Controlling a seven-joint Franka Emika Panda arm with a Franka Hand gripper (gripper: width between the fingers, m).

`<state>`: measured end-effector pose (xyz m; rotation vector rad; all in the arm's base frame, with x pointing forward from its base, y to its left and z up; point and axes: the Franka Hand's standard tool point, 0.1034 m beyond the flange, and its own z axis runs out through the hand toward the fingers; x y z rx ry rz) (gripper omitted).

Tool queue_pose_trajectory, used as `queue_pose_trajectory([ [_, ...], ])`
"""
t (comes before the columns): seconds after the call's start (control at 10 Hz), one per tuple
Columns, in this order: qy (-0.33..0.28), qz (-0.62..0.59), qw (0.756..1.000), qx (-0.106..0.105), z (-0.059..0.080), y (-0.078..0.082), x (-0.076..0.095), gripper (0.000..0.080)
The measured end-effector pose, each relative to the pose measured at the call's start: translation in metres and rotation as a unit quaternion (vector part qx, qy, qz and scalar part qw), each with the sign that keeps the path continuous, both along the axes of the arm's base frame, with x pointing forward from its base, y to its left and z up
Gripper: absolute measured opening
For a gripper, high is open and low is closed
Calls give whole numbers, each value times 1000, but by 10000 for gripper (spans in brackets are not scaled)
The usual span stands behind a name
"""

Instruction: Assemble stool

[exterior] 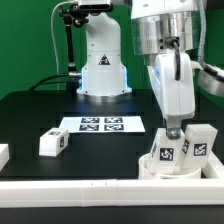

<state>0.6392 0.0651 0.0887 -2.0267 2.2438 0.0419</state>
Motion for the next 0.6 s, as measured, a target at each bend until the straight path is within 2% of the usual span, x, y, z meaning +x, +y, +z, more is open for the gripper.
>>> queue_pose_trajectory([
  [0.1, 4, 9, 1000, 1, 0, 0, -1, 334],
  [0.2, 21, 23, 999, 5, 2, -1, -4, 532],
  [0.3, 23, 31, 999, 5, 6, 0, -1, 532],
  [0.4, 25, 42, 999, 7, 10, 3, 0, 629],
  [0.6, 18, 46, 999, 13, 21, 3, 4, 643],
])
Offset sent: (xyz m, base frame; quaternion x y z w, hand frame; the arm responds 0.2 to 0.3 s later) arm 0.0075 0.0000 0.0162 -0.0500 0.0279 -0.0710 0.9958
